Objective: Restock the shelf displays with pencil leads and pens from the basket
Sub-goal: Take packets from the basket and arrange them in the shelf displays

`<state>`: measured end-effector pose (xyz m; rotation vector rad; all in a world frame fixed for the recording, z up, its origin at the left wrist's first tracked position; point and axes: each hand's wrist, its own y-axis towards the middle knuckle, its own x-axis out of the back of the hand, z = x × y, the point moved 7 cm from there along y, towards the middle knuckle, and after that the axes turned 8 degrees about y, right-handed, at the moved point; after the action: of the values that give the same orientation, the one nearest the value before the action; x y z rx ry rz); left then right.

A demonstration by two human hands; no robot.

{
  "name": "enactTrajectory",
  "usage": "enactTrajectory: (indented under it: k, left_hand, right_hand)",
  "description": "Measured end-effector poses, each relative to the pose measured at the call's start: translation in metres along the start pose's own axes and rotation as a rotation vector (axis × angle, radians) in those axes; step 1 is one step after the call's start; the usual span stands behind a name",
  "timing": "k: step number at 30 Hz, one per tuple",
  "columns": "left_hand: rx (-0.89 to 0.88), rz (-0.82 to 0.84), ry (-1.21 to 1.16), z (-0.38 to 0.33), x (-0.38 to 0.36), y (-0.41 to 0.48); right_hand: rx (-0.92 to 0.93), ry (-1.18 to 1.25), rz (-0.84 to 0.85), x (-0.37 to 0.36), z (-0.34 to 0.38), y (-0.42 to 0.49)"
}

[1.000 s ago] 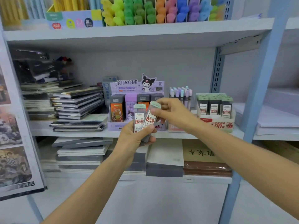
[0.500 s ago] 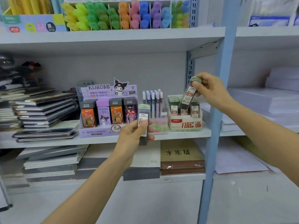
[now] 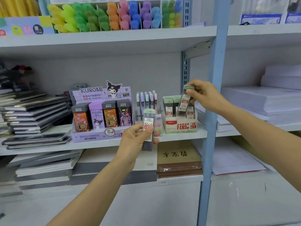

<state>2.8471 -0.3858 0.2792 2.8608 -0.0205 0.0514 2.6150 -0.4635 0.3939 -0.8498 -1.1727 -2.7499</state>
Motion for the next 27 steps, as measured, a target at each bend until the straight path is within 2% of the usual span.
enactTrajectory:
  k: [8, 15, 24, 27]
  left_hand:
    - [0.010, 0.008, 0.012, 0.002, -0.001, 0.000]
    - [0.005, 0.012, 0.017, 0.001, 0.000, -0.002]
    - [0.016, 0.010, 0.035, 0.001, -0.010, -0.002]
    - [0.017, -0.003, 0.029, -0.001, -0.014, 0.000]
  right_hand:
    - [0.011, -0.048, 0.038, -0.015, -0.001, 0.007]
    - [-0.063, -0.098, 0.159, -0.023, -0.014, 0.004]
    - [0.070, -0.279, -0.085, -0.033, -0.012, -0.002]
    - [0.073, -0.212, -0.144, -0.023, 0.004, -0.005]
